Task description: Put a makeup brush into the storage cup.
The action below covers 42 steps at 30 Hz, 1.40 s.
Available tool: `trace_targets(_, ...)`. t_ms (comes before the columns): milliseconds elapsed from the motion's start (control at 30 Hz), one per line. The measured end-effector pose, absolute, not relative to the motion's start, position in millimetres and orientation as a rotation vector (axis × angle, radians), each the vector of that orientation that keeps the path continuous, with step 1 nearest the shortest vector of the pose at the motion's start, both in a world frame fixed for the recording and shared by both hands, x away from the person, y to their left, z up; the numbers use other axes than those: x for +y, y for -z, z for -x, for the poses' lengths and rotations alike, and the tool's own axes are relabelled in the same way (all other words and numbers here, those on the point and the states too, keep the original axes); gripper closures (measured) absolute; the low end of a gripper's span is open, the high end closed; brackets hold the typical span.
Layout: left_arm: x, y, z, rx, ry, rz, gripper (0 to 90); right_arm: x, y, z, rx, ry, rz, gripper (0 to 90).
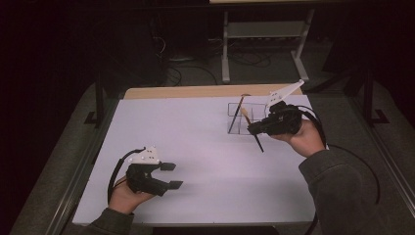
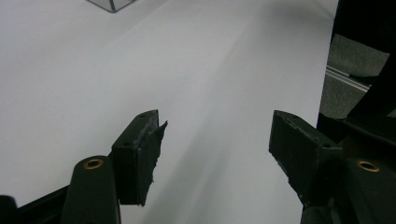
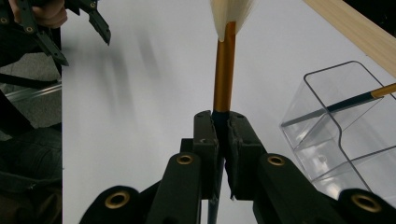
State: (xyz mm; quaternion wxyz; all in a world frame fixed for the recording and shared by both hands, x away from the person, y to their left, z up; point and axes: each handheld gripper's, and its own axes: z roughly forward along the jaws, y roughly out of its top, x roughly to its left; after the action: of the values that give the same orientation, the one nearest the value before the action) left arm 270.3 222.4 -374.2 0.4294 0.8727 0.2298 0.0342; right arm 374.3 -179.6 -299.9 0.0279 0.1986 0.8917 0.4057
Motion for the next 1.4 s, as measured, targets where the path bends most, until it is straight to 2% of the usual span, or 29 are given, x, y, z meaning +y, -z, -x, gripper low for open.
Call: trace_targets(1400,234,375,-269,0.637,-0.090,-2.125,23.7,-178,265,-414,2.711,-1.174,-0.632,82.6)
